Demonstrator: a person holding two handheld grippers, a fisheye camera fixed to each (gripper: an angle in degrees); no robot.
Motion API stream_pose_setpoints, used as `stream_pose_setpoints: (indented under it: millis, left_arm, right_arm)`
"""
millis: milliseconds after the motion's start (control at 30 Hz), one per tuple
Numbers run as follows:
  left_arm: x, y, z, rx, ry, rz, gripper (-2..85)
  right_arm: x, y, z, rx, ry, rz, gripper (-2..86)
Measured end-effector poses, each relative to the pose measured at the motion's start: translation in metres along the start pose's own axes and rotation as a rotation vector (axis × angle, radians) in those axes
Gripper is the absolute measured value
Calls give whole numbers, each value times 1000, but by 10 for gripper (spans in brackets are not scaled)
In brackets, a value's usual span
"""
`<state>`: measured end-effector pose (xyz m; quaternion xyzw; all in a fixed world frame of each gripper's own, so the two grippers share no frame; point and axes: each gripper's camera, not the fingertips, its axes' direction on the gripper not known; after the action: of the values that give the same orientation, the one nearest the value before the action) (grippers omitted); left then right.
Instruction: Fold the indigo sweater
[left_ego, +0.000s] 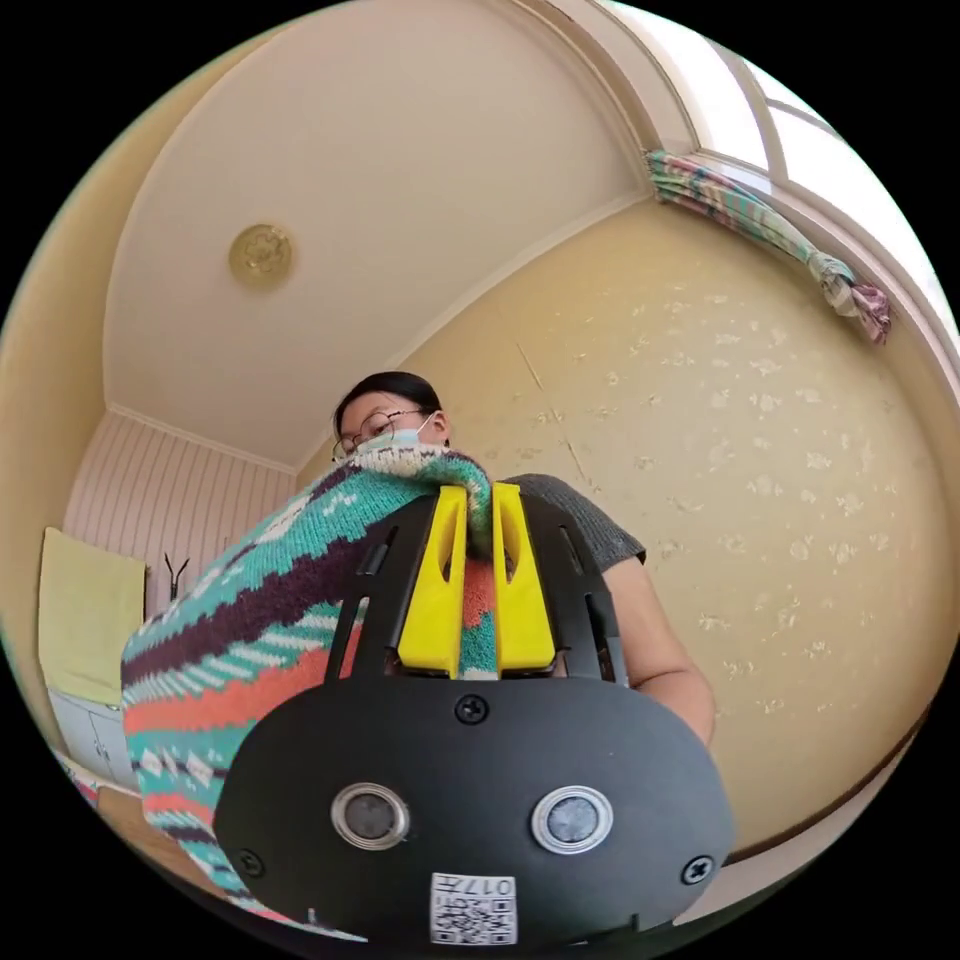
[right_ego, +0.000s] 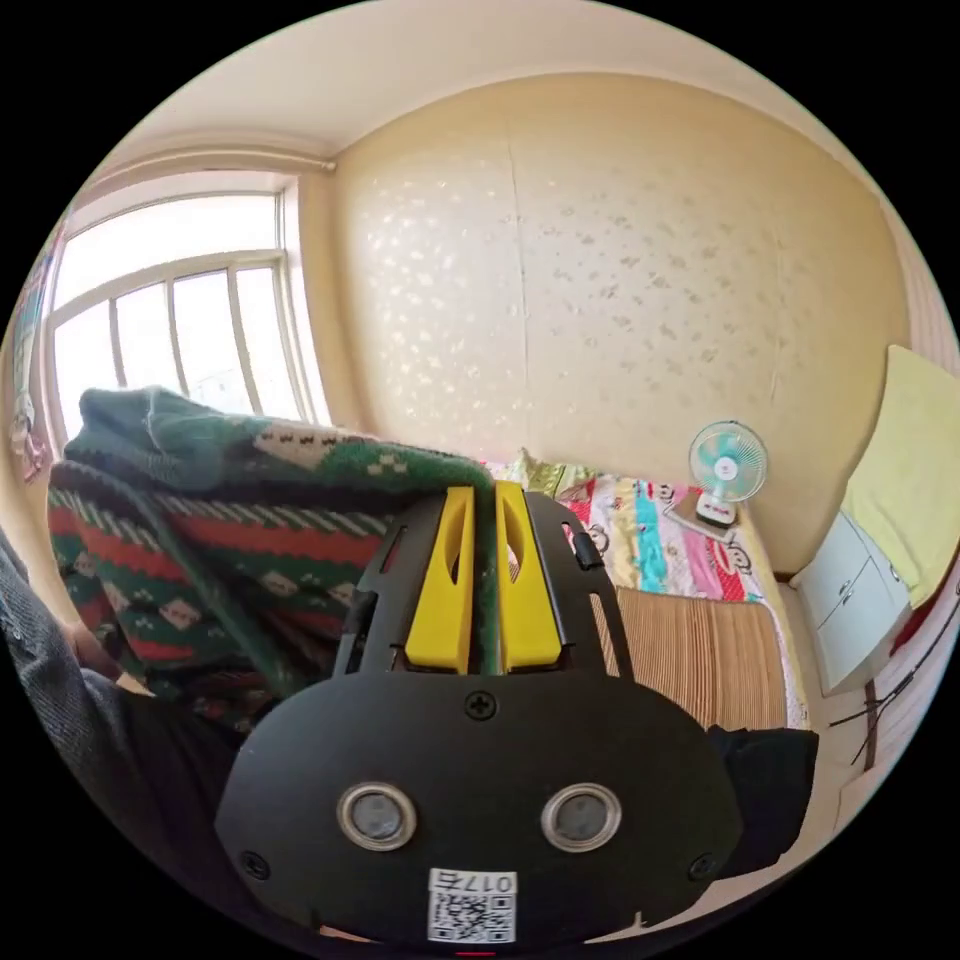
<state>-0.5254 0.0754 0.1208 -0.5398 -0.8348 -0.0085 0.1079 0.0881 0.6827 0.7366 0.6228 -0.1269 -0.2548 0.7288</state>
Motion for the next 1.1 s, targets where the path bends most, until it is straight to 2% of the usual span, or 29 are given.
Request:
stream_pose_setpoints:
  millis: [33,100,167,233,300,333,400,467,567,667,733,800,867,933,1000,1100]
  left_arm:
    - [1,-1,4,-26,-39,-31,48]
    - [2,-2,14,-150,-250,-183,48]
    - [9,1,24,-267,-414,-242,48]
    - [11,9,39,-392,-585,-309,47]
    - [-13,29,55,-516,-778,-521,46]
    - [-23,36,60,-544,-810,-571,46]
    - [-65,63,88,-664,-823,-720,46]
    - [-92,77,119,-761,-808,-748,47]
    - [-122,93,191,-888,-728,-632,67]
    - [-147,106,255,-936,-635,-575,119]
    - [-164,120,285,-1032,-687,-598,154]
    - [-179,138,313,-1136,-812,-603,178]
    - [-184,147,328,-1148,-826,-597,183]
    - [-190,150,337,-1137,-847,-607,175]
    - [-198,143,336,-1143,-960,-614,82]
    - [-203,122,316,-1070,-987,-687,52]
  right_arm:
    - [-8,-7,-22,79,56,24,35]
    - [-20,-12,-57,219,146,73,34]
    - [-35,-14,-96,360,208,97,35]
    - [-46,-14,-115,432,224,109,35]
    - [-58,-11,-132,505,266,119,35]
    - [-67,-9,-143,547,287,111,35]
    - [-81,-6,-161,610,299,96,34]
    - [-101,-3,-184,694,333,93,35]
    - [-120,-2,-210,799,414,113,35]
    - [-130,-5,-231,895,485,138,35]
    - [-131,-10,-245,927,526,194,35]
    - [-129,-13,-260,964,572,250,35]
    - [-125,-13,-279,1028,596,307,35]
    - [-124,-16,-290,1063,614,320,36]
    - [-126,-22,-296,1076,647,312,36]
    - [-125,-33,-303,1067,700,280,36]
